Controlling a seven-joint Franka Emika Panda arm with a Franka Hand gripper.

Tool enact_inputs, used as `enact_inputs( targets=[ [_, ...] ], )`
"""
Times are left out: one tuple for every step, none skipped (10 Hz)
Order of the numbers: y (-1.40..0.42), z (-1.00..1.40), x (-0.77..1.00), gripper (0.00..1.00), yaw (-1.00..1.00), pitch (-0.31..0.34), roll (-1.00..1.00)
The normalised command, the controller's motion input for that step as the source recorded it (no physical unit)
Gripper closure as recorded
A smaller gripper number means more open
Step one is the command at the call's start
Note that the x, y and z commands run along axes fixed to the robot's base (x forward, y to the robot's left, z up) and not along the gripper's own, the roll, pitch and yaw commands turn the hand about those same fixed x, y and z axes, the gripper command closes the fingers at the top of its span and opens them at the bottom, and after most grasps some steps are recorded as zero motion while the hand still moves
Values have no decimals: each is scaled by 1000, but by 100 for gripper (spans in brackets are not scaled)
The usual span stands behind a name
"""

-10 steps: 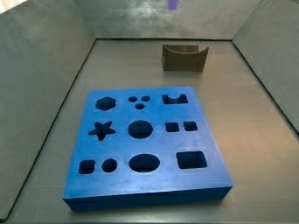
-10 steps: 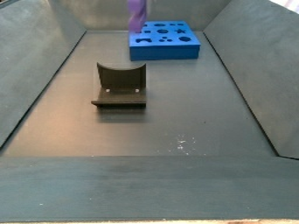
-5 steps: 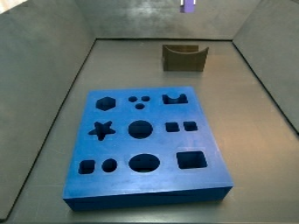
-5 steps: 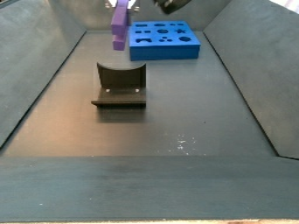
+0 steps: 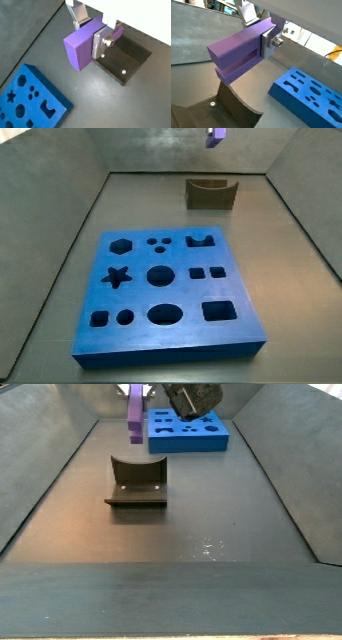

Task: Pick up the double-square object. Move up. Place the double-square object on the fixture. Regrasp the double-square object. Move to above the board. Insert the double-square object.
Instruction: Place the double-square object on the fixture.

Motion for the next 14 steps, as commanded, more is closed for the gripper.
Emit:
enact_inputs(
  targets=[
    [136, -1000, 128, 100, 28, 192, -1000],
    [138, -1000, 133, 100, 16, 180, -1000],
    [138, -1000, 146, 100, -58, 220, -970],
    [137, -1000, 153, 100, -96, 217, -813],
    [139, -1000, 159, 100, -133, 188, -648],
    [142, -1000, 163, 100, -163, 154, -477],
    [136, -1000, 175, 100, -183, 110, -277],
    [135, -1000, 185, 100, -189, 67, -211],
    [120, -856, 158, 100, -184, 31, -186],
    [95, -659, 131, 100, -172, 5, -175],
    [70, -415, 106, 100, -145, -25, -163],
    [38, -404, 79, 100, -124, -46, -115],
    [37, -404, 71, 100, -113, -51, -106],
    [38, -404, 71, 100, -79, -52, -105]
  ],
)
